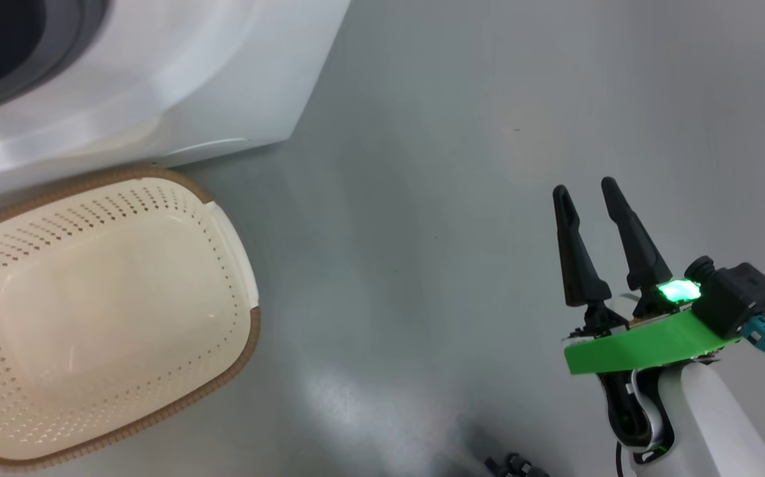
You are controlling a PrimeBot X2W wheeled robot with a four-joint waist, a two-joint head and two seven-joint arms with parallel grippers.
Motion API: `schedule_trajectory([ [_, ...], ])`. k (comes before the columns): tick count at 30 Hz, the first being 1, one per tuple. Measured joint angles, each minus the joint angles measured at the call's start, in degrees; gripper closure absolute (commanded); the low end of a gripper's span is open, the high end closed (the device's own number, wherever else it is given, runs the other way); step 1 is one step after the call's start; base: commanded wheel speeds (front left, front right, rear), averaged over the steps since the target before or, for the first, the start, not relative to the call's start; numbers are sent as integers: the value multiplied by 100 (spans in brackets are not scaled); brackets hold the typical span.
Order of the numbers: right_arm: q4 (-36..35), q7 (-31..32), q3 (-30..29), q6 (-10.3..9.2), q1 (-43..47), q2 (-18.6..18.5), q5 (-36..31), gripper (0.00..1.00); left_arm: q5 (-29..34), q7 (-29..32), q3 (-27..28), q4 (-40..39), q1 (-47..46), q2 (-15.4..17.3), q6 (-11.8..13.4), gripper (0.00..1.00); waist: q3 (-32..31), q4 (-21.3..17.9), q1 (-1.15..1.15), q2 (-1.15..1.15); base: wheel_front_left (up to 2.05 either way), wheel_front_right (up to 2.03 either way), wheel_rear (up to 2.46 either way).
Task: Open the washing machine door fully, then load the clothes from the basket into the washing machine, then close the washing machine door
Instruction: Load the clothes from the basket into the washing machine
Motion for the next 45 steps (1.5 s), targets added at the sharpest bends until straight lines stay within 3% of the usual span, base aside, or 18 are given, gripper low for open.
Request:
schedule_trajectory([
  [8, -78, 0, 20, 0, -98, 1, 102, 0, 235, -5, 457, -939, 390, 7, 92, 97, 106, -20, 0, 0, 0, 0, 0],
  [9, -79, 0, 24, 0, -98, 1, 109, 0, 246, -5, 515, -925, 459, 3, 105, 77, 109, -23, 0, 0, 0, 0, 0],
  [10, -80, 0, 27, 0, -98, 1, 111, 0, 246, -7, 538, -801, 523, -4, 94, 69, 107, -21, 0, 0, 0, 0, 0],
  [11, -79, 0, 32, 0, -98, 2, 111, 0, 258, -7, 525, -582, 590, -8, 62, 55, 98, -18, 0, 0, 0, 0, 0],
  [13, -79, 0, 41, 0, -98, 2, 113, 0, 282, -5, 525, -52, 688, -33, 14, 0, 75, -12, 0, 0, 0, 0, 0],
  [19, -73, 0, 43, 0, -97, 2, 129, 0, 291, -4, 468, 847, 552, -52, -90, 0, -2, 17, -1, 0, 0, 0, 0],
  [28, -65, 0, 33, 0, -97, 2, 129, 0, 289, -4, 491, 956, 420, -153, -145, 0, -108, 70, -1, 0, 0, 0, 0],
  [36, -53, 0, 7, 0, -92, 2, 90, 0, 280, -4, 770, 345, 960, -348, -35, 0, -293, 148, -1, 0, 0, 0, 0],
  [45, -12, 0, -40, 0, -59, -26, 41, 0, 264, -5, 1302, -655, 2126, -894, -3, 0, -652, 315, -1, 0, 0, 0, 0],
])
